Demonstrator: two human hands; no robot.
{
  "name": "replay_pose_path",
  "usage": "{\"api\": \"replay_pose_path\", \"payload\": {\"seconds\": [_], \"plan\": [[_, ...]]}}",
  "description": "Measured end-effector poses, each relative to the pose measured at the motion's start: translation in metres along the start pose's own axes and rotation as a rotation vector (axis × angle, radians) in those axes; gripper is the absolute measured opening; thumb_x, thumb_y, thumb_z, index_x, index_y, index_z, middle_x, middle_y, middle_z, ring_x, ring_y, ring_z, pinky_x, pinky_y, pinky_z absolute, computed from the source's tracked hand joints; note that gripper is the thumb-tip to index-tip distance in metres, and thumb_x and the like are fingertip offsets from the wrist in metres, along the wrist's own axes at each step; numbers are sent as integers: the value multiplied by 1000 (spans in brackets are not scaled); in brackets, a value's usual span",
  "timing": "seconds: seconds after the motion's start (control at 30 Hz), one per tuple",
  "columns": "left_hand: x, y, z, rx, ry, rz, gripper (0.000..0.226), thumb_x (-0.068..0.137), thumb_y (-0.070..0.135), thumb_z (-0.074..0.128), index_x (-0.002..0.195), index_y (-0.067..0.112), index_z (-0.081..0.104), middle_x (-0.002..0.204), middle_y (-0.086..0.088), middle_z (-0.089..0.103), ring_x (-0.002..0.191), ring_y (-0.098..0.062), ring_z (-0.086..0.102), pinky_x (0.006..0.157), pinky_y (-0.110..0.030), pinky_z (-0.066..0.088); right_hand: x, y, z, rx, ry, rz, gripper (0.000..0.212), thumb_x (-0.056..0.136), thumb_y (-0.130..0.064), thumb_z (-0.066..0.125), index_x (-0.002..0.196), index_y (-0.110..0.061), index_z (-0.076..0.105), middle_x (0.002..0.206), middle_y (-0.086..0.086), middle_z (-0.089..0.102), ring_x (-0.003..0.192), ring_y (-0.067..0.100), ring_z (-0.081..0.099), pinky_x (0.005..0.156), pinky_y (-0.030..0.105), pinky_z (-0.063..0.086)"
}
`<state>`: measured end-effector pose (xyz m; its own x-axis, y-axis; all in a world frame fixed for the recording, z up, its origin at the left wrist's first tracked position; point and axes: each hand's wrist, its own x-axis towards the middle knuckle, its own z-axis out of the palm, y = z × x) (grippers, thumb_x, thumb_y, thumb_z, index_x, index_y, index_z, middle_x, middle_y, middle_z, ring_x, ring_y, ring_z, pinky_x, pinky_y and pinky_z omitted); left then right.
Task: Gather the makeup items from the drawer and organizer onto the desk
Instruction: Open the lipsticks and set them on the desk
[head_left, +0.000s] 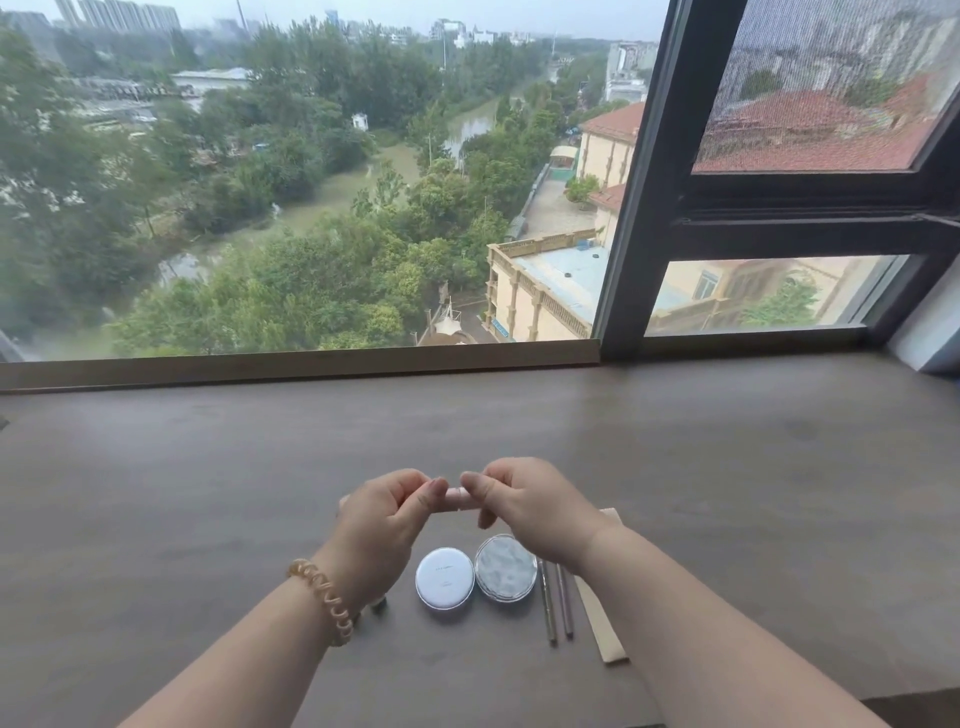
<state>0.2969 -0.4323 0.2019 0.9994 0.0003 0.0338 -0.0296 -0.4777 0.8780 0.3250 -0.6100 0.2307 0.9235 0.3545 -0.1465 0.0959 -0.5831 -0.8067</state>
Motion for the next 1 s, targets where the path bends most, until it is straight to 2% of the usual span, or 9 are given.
{"api": "replay_pose_path", "payload": {"seconds": [0.17, 0.33, 0.43, 0.57, 0.63, 0.73, 0.83, 0.93, 1.0], "plan": [[1, 1, -2, 104, -19, -25, 48, 88, 55, 43, 72, 12, 59, 80, 20, 74, 47, 5, 45, 74, -39, 32, -2, 1, 3, -167, 39, -91, 20, 78, -44, 69, 79, -30, 55, 82, -13, 63, 85, 10, 57, 89, 36, 42], [1, 3, -4, 74, -17, -76, 49, 85, 54, 44, 58, 16, 54, 46, 25, 57, 41, 0, 42, 72, -38, 29, -5, -5, 4, -223, 6, -44, 34, 80, -56, 61, 101, -29, 58, 91, -14, 60, 87, 5, 50, 91, 29, 35], [0, 5, -7, 67, -11, -92, 47, 89, 51, 46, 62, 15, 59, 52, 25, 62, 45, 2, 44, 71, -36, 30, -1, -2, 7, -157, -51, -30, 29, 91, -50, 48, 75, -28, 59, 72, -13, 63, 70, 1, 50, 84, 33, 38], [-4, 7, -11, -69, -37, -115, 45, 87, 51, 49, 72, 17, 74, 67, -1, 72, 57, -12, 41, 64, -33, 36, -2, 3, 9, -120, 58, -130, 14, 80, -38, 69, 80, -27, 61, 77, -12, 64, 80, 11, 58, 88, 38, 44], [-6, 5, -14, -131, -47, -126, 38, 86, 51, 50, 73, 27, 77, 63, -10, 60, 61, -16, 39, 62, -31, 34, -4, 3, 10, -145, 125, -198, 17, 74, -33, 76, 81, -27, 61, 78, -16, 64, 83, 10, 59, 91, 37, 43], [-10, 4, -18, -160, -69, -145, 38, 88, 49, 52, 80, 23, 78, 63, -6, 50, 63, -18, 37, 62, -30, 31, -3, 3, 13, -261, 187, -286, 19, 73, -32, 76, 84, -27, 61, 76, -22, 58, 81, 2, 54, 103, 33, 28], [-12, 5, -19, -136, -71, -162, 43, 89, 45, 55, 85, 8, 75, 54, 15, 60, 59, -11, 39, 57, -24, 34, -1, 7, 19, -388, 239, -344, 20, 74, -33, 76, 86, -26, 62, 79, -16, 59, 84, 6, 54, 108, 34, 15], [-13, 2, -20, -119, -55, -154, 39, 91, 37, 54, 88, 3, 72, 76, 21, 73, 50, -1, 39, 50, -13, 36, 1, 15, 23, -488, 274, -364, 16, 76, -31, 73, 85, -25, 61, 78, -12, 63, 84, 12, 57, 109, 36, 15], [-14, -4, -25, -144, 14, -167, 43, 92, 38, 53, 85, 0, 70, 85, 16, 75, 55, -8, 37, 55, -18, 38, 2, 25, 22, -537, 336, -337, 12, 79, -31, 70, 83, -24, 60, 74, -12, 64, 83, 14, 58, 109, 37, 17]]}}
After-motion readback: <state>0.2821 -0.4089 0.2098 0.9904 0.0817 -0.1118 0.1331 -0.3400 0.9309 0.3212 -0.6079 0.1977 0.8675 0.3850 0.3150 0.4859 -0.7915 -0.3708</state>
